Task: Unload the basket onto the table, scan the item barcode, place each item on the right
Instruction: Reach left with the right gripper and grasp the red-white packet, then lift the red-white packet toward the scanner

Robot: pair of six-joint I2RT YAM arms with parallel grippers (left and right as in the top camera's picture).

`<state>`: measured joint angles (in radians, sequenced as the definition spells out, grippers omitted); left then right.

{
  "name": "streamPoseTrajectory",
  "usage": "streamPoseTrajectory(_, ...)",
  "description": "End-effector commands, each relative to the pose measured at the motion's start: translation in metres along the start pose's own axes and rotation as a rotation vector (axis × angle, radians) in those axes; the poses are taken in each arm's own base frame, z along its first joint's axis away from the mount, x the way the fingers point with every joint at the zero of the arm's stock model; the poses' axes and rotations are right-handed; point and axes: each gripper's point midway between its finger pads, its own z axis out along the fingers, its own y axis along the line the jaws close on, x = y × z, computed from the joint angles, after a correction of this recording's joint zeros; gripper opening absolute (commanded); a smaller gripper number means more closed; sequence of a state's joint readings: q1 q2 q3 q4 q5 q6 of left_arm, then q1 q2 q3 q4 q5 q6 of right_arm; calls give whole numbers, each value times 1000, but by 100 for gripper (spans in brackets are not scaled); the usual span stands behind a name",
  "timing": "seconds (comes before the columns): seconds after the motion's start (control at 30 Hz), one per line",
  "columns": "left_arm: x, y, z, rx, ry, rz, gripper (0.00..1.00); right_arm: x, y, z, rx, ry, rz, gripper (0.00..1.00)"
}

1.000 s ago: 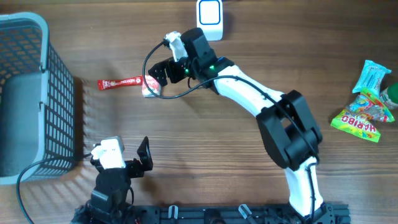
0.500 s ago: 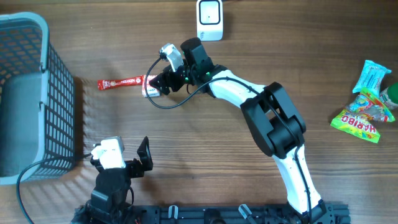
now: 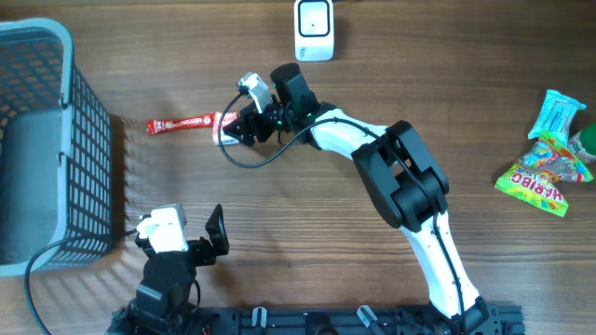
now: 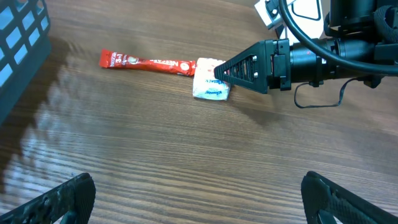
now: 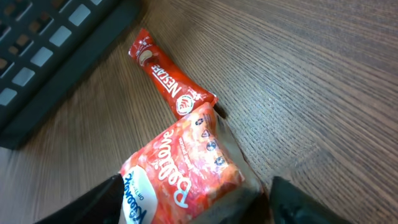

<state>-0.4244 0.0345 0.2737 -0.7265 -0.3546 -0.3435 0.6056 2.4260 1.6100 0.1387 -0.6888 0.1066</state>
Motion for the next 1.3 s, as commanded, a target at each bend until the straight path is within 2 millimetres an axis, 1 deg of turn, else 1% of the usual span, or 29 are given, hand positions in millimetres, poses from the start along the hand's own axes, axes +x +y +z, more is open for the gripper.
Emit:
streamPoseTrajectory(0.0, 0, 1, 0, -8, -7, -2, 100, 19, 0, 11, -25, 32, 14, 52)
streamPoseTrajectory(0.07, 0, 1, 0, -8, -7, -2, 100, 19, 3, 13, -29, 32, 8, 36)
streamPoseTrajectory(0.17, 0, 1, 0, -8, -8, -2, 100, 18, 2, 12, -27, 29, 25, 4)
streamPoseTrajectory(0.2, 0, 1, 0, -8, -7, -2, 100, 15, -2, 10, -21, 23, 50, 4)
streamPoseTrajectory(0.27, 0, 1, 0, -8, -8, -2, 100, 8, -16, 0, 0, 4, 138, 4)
streamPoseTrajectory(0.33, 0, 1, 0, -8, -7, -2, 100, 0, -34, -19, 17, -19, 278, 4)
streamPoseTrajectory(0.4, 0, 1, 0, -8, -7, -2, 100, -11, -52, -49, 15, -41, 519, 4)
streamPoseTrajectory(0.47, 0, 1, 0, -8, -7, -2, 100, -18, -59, -74, -39, -44, 712, 5)
streamPoseTrajectory(0.5, 0, 1, 0, -8, -7, -2, 100, -19, -60, -84, -72, -38, 788, 4)
streamPoseTrajectory(0.53, 0, 1, 0, -8, -7, -2, 100, -17, -59, -96, -132, -9, 901, 4)
streamPoseTrajectory(0.57, 0, 1, 0, -8, -7, -2, 100, -12, -55, -103, -175, 21, 936, 4)
streamPoseTrajectory(0.63, 0, 1, 0, -8, -7, -2, 100, 3, -51, -110, -191, 84, 1008, 5)
streamPoseTrajectory(0.67, 0, 1, 0, -8, -8, -2, 100, 13, -46, -113, -198, 126, 1055, 4)
streamPoseTrajectory(0.7, 0, 1, 0, -8, -7, -2, 100, 21, -38, -115, -215, 175, 1116, 5)
streamPoseTrajectory(0.73, 0, 1, 0, -8, -8, -2, 100, 29, -25, -120, -259, 232, 1189, 4)
streamPoseTrajectory(0.8, 0, 1, 0, -8, -7, -2, 100, 27, -1, -129, -392, 293, 1251, 4)
streamPoseTrajectory(0.87, 0, 1, 0, -8, -7, -2, 100, 15, 18, -141, -547, 313, 1239, 4)
streamPoseTrajectory(0.9, 0, 1, 0, -8, -7, -2, 100, 11, 22, -144, -590, 306, 1204, 4)
streamPoseTrajectory(0.93, 0, 1, 0, -8, -7, -2, 100, 5, 27, -148, -636, 282, 1127, 4)
streamPoseTrajectory(0.97, 0, 1, 0, -8, -7, -2, 100, -3, 35, -156, -717, 246, 1011, 4)
streamPoseTrajectory(1.0, 0, 1, 0, -8, -8, -2, 100, -8, 38, -159, -726, 216, 931, 4)
streamPoseTrajectory(1.03, 0, 1, 0, -8, -7, -2, 100, -14, 40, -162, -732, 157, 778, 4)
streamPoseTrajectory(1.07, 0, 1, 0, -8, -7, -2, 100, -20, 43, -165, -735, 116, 669, 5)
streamPoseTrajectory(1.1, 0, 1, 0, -8, -8, -2, 100, -24, 45, -167, -736, 104, 629, 5)
streamPoseTrajectory(1.13, 0, 1, 0, -8, -8, -2, 100, -29, 48, -167, -738, 75, 540, 5)
streamPoseTrajectory(1.23, 0, 1, 0, -8, -7, -2, 100, -40, 53, -163, -747, 8, 301, 5)
streamPoseTrajectory(1.27, 0, 1, 0, -8, -7, -2, 100, -43, 58, -160, -752, -21, 194, 5)
